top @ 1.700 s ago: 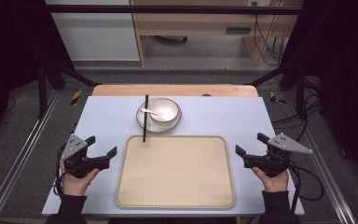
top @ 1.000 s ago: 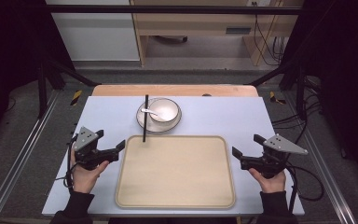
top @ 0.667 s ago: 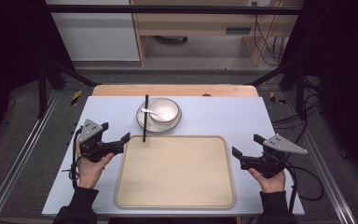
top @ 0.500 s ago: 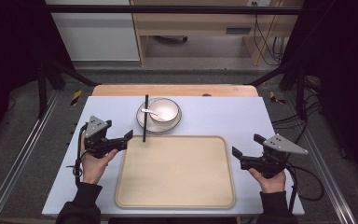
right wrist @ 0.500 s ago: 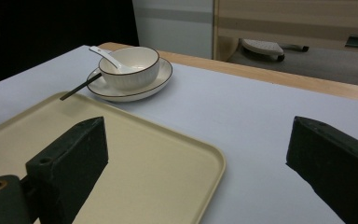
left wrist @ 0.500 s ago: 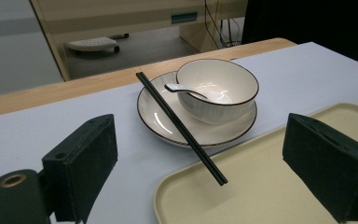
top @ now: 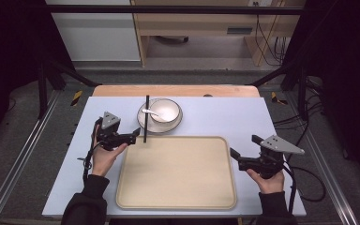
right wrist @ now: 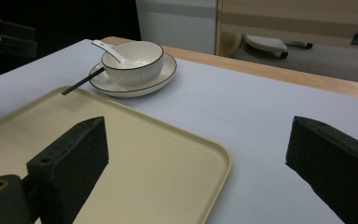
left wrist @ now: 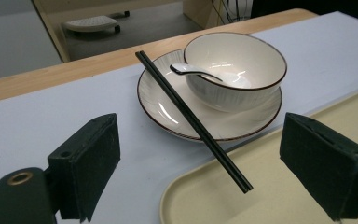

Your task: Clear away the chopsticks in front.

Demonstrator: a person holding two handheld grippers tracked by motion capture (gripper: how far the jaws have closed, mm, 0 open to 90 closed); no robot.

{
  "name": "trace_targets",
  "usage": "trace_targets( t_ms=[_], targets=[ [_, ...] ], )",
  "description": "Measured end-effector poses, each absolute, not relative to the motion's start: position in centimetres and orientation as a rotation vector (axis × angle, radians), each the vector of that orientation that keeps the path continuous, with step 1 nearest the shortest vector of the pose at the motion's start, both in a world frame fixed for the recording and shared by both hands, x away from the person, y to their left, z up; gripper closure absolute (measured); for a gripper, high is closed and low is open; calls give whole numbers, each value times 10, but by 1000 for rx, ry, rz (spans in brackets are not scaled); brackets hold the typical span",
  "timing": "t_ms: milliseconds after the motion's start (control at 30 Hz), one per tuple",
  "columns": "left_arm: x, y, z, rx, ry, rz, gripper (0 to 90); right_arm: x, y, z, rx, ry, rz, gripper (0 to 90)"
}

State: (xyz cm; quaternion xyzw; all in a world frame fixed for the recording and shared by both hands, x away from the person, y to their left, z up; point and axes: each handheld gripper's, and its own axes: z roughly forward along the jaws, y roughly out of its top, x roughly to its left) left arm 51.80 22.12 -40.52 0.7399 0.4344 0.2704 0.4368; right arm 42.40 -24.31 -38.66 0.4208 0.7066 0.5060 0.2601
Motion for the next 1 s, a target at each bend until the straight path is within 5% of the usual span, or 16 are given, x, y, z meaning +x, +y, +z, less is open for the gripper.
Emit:
trace_targets(
  t_ms=[600,1000],
  targets=[
    [566,198,-419,1941,1114,669,154,425,-245,-386,1145,1908,1379,60],
    [589,191,-430,1984,1160,686,314,426,-246,-386,1148,1907,1378,60]
  ],
)
